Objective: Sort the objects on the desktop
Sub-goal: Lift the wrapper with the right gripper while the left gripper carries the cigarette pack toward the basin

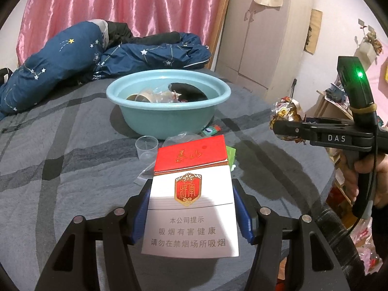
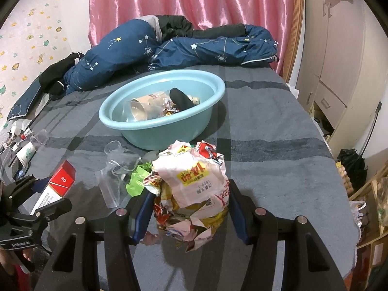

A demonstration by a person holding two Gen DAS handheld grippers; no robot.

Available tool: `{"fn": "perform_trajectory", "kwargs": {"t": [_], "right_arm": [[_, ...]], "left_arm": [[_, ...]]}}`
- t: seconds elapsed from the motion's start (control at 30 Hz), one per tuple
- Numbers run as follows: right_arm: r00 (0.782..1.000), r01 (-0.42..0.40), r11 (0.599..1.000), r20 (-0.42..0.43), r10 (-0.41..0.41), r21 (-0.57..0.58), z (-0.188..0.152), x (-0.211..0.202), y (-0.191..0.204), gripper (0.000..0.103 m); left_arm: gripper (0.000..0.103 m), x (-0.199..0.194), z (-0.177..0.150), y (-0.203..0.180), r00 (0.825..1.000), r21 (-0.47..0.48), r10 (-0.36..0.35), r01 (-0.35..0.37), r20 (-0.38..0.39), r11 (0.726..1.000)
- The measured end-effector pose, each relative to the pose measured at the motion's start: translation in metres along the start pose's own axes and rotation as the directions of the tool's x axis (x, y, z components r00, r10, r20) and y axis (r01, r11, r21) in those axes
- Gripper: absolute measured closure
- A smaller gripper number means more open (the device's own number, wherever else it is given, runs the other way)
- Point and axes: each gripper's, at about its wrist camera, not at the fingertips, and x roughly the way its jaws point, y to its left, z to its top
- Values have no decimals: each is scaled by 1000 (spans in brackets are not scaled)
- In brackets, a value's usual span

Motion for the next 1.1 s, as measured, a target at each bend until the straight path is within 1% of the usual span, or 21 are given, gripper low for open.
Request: {"fn": "perform_trajectory", "kwargs": {"t": [0.2,0.47,0.53,0.67,0.77,0.87,1.0,1.1], "right_arm": [[1000,-6,1000,11,6,-1,0,-8,1,42],[999,-18,1000,43,19,-9,9,-25,6,42],[998,-17,1000,57,18,-19,12,-31,8,42],[995,20,998,94,-14,-60,17,-42,15,42],[994,14,998,110,-7,-60,21,-49,17,42],[990,23,997,143,-13,-71,25,-59,21,42],[985,8,997,173,6,-80,34,-68,26,42],[982,1,996,189,16,-92,43,-74,31,42]], "left_arm": [[38,-4,5,-8,1000,2,10,-10,15,1000],[38,-15,24,-17,998,6,28,-28,60,1000],[38,-17,29,-18,997,-1,29,-29,66,1000],[38,-22,40,-19,995,-15,31,-30,91,999],[38,-24,49,-22,994,-13,36,-35,102,999],[38,-26,58,-24,992,-15,45,-43,114,999],[38,-28,70,-25,989,-9,47,-47,137,999],[38,-28,80,-28,986,4,62,-63,155,998]]}}
